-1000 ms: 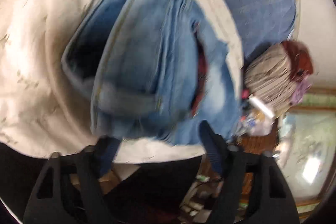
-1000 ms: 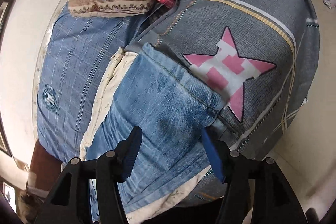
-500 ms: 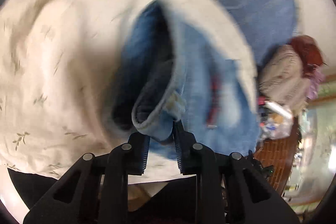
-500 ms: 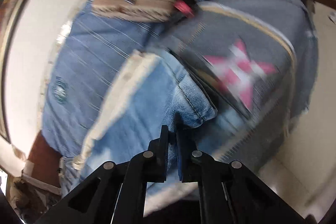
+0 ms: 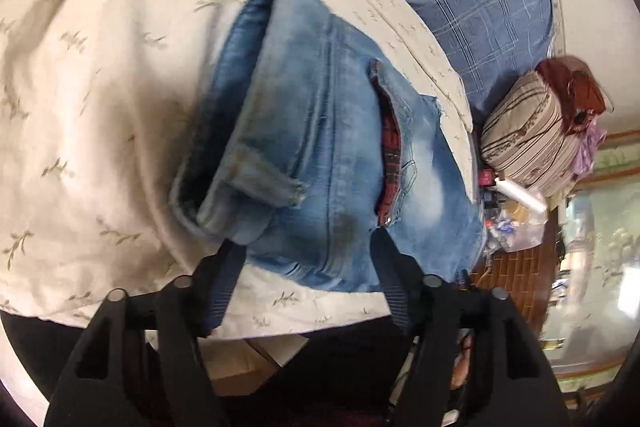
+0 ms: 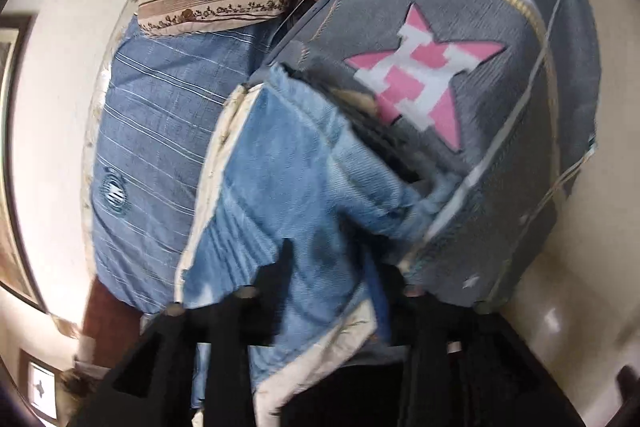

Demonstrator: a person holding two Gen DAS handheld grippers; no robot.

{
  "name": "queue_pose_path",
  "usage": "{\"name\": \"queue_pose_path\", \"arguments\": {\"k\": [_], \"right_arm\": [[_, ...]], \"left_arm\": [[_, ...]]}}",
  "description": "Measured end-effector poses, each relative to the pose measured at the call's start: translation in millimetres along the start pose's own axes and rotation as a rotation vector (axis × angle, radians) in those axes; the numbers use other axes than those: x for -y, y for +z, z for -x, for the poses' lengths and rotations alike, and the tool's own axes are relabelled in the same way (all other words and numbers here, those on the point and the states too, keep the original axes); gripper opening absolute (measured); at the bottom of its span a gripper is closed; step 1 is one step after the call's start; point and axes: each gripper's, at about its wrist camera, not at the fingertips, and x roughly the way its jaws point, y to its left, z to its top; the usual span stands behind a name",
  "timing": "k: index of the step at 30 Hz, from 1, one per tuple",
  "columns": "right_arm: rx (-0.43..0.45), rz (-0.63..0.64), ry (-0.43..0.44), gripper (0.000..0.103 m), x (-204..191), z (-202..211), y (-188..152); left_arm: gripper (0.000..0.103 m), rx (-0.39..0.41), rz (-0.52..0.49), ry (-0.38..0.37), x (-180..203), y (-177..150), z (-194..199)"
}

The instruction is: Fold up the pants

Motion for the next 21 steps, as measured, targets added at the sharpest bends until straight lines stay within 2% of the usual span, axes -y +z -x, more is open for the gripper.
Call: {"name": "queue_pose_path", "arguments": {"k": [1, 2, 3, 4, 6, 8, 9, 11, 12, 13, 14, 15, 17, 18, 19, 21], "right_arm": [[0.013, 0.033, -0.02, 0.033, -7, 1, 1], [0.026, 0.05, -0.002, 0.007, -12, 3, 1], [0.038, 0.056, 0.029, 0.005, -16, 8, 2], [0.057, 0.063, 0.042, 0.005, -19, 13, 2], [0.062, 0.093, 0.018, 0.005, -19, 15, 5], [0.018, 0.077, -0.057, 0.005, -8, 1, 6], [-0.011, 0.06, -0.069, 0.009, -2, -7, 5], [0.012, 0.02, -0.046, 0.013, 3, -5, 2], [0.02, 0.009, -0.03, 0.019, 4, -1, 1], [0.039, -0.008, -0.012, 0.024, 7, 7, 3], [0.062, -0.024, -0.004, 0.035, 11, 16, 5], [0.085, -0.04, -0.001, 0.044, 15, 24, 7], [0.11, -0.078, 0.021, 0.05, 27, 38, 11], [0.109, -0.097, 0.044, 0.051, 34, 43, 11], [0.107, -0.116, 0.068, 0.051, 40, 44, 11], [0.104, -0.135, 0.091, 0.053, 48, 41, 10]], "left_arm": [[0.064, 0.007, -0.008, 0.023, 5, 2, -3], [0.061, 0.013, -0.014, 0.044, 8, 3, -4], [0.049, 0.025, -0.027, 0.071, 11, 3, -3], [0.039, 0.034, -0.042, 0.096, 13, 2, -1], [0.029, 0.025, -0.048, 0.134, 5, 2, -1], [0.023, -0.02, -0.012, 0.155, -11, 2, -11], [0.021, -0.043, 0.01, 0.133, -20, 2, -14], [0.021, -0.056, 0.056, 0.077, -29, 1, -10], [0.021, -0.063, 0.058, 0.058, -30, -2, -3], [0.021, -0.06, 0.043, 0.034, -29, -6, 5], [0.021, -0.054, -0.013, 0.011, -23, -13, 19], [0.024, -0.054, -0.073, -0.001, -16, -18, 29], [0.041, -0.038, -0.199, -0.008, 4, -29, 51], [0.06, -0.019, -0.231, 0.003, 13, -30, 58], [0.076, 0.012, -0.271, 0.022, 25, -31, 65], [0.082, 0.055, -0.355, 0.04, 57, -26, 69]]}}
